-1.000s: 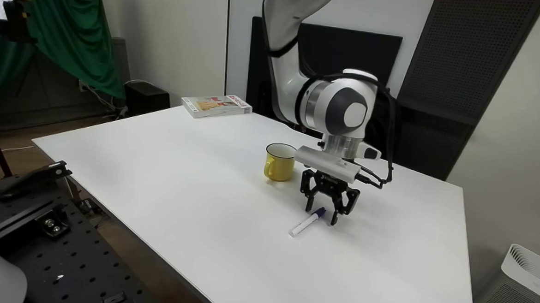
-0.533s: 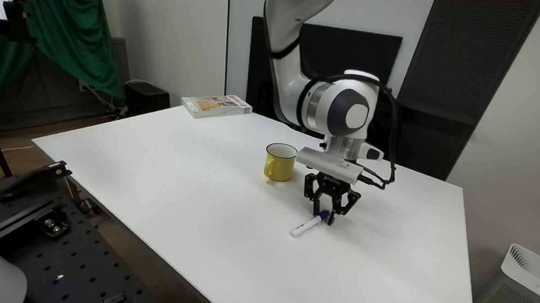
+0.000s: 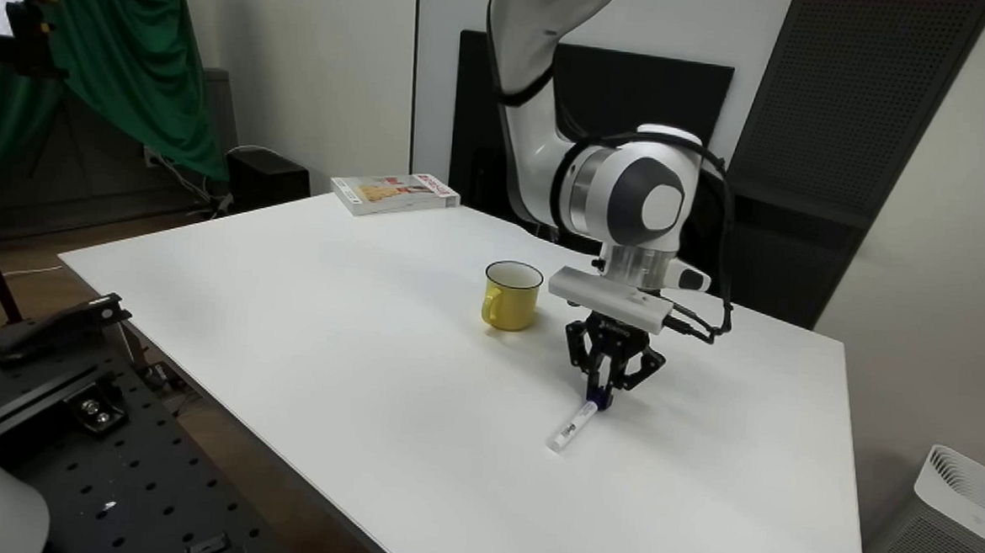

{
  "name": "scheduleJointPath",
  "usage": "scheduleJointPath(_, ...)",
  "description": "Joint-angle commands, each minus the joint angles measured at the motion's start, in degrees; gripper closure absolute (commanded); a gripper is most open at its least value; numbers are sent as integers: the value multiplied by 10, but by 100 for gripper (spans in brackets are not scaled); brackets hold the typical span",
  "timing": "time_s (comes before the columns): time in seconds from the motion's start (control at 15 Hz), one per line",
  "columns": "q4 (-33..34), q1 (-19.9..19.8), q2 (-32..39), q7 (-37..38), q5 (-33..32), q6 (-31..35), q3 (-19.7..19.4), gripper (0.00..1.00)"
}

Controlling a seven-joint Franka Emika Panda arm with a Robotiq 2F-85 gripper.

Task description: Remove the marker from the mug cup, place it on the table then put it back in the mug cup

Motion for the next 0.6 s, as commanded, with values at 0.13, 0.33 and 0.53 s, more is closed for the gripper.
scheduleJointPath(0.13,36,39,-13,36,-16,-31,-13,95)
scheduleJointPath(0.33,57,60,-23,39,-19,-48,-10,95)
scheduleJointPath(0.53,83,81,-30,43,-23,-76,-5,95)
